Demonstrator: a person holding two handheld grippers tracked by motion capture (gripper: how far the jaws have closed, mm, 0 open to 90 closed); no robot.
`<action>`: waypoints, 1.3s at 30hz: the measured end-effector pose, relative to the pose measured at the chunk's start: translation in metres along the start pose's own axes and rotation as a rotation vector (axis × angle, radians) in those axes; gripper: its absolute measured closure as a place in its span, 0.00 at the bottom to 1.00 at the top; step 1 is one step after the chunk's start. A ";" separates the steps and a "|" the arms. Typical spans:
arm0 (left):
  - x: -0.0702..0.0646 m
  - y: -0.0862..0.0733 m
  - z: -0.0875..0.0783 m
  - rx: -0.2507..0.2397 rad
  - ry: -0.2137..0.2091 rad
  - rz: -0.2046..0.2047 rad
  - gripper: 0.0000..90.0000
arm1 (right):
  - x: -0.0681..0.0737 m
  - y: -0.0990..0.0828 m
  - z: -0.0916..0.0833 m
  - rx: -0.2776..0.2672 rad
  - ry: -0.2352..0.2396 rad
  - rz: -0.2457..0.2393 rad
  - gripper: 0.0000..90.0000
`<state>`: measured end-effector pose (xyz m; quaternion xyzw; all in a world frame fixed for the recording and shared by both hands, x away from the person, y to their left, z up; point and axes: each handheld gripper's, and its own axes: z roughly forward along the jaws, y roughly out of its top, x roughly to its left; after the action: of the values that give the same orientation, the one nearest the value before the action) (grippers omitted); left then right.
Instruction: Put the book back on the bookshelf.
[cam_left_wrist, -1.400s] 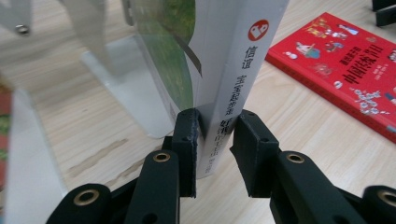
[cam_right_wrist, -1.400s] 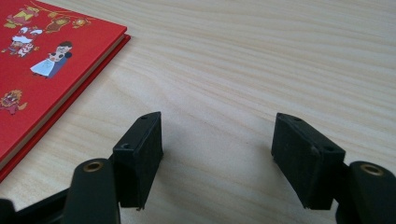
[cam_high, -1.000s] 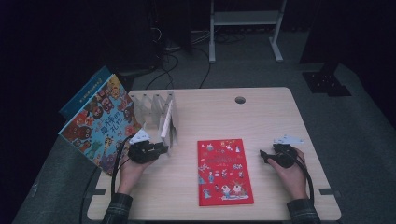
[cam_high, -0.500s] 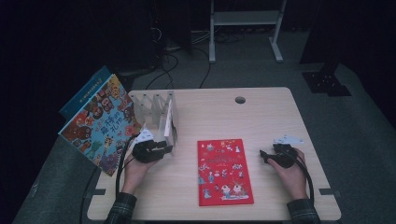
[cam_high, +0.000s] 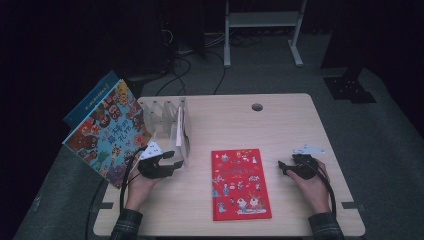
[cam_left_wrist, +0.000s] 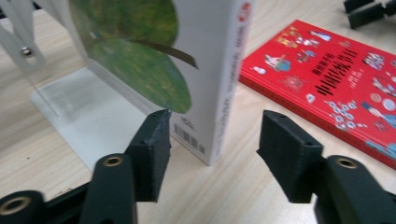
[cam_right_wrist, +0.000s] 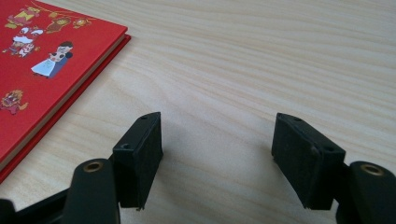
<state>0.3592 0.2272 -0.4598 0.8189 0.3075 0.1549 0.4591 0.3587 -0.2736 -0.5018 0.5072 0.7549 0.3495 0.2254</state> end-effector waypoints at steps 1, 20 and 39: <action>-0.001 0.000 0.000 0.006 -0.002 0.009 0.43 | 0.000 0.000 0.000 0.000 -0.002 0.001 0.38; -0.046 -0.024 0.014 0.147 -0.078 0.110 0.02 | 0.049 0.023 -0.011 0.071 0.273 0.047 0.59; -0.081 -0.019 0.041 0.181 -0.160 0.172 0.00 | 0.075 0.035 0.020 0.136 0.328 0.052 0.63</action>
<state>0.3124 0.1555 -0.4950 0.8900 0.2115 0.0996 0.3914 0.3652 -0.1905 -0.4867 0.4770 0.7900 0.3812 0.0553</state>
